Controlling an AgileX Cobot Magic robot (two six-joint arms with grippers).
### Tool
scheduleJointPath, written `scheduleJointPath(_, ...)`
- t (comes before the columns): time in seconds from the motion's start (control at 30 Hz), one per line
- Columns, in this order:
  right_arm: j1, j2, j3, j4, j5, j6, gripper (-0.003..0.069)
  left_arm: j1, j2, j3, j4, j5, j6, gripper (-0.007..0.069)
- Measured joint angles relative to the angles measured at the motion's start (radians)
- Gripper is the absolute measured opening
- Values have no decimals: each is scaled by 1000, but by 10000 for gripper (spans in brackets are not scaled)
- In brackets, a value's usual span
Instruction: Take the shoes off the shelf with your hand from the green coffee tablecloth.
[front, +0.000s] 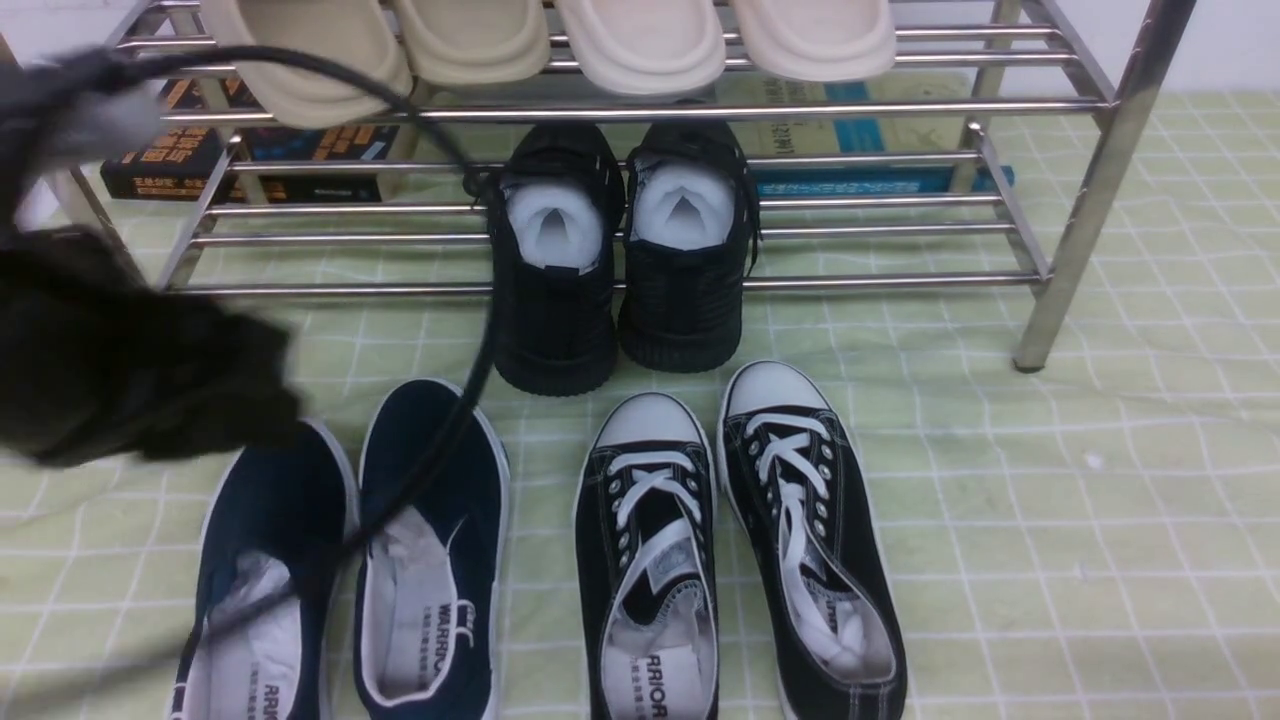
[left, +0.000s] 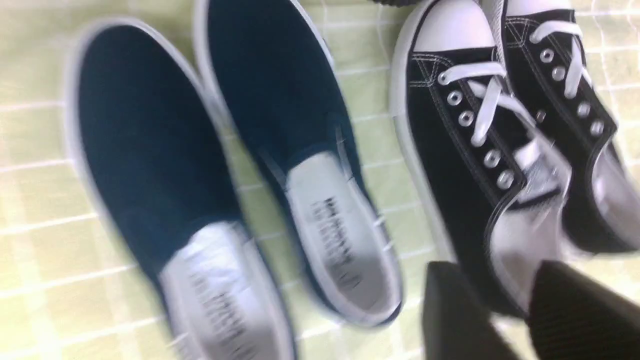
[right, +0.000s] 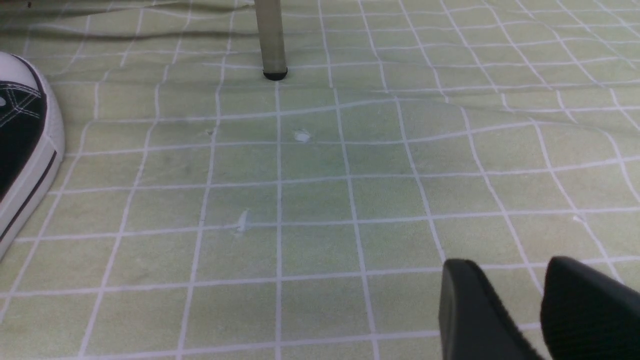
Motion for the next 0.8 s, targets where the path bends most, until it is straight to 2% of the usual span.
scheduleJointPath(0.1,0,0,0,1,0,0,239,0,-135,31,63,63,18,55)
scheduleJointPath(0.2,0,0,0,1,0,0,239,0,-295,125,84,40,18,1)
scheduleJointPath(0.3,0,0,0,0,0,0,239,0,-424,239,79,-55,5,1)
scheduleJointPath(0.37,0,0,0,0,0,0,239,0,-582,407,67,-269,-23,1)
scheduleJointPath(0.5,0,0,0,1,0,0,239,0,-730,609,32,-521,-30,1)
scheduleJointPath(0.63,0,0,0,1,0,0,239,0,-810,769,19,-632,-30,1)
scheduleJointPath(0.8,0,0,0,0,0,0,239,0,-829,860,26,-663,-30,3)
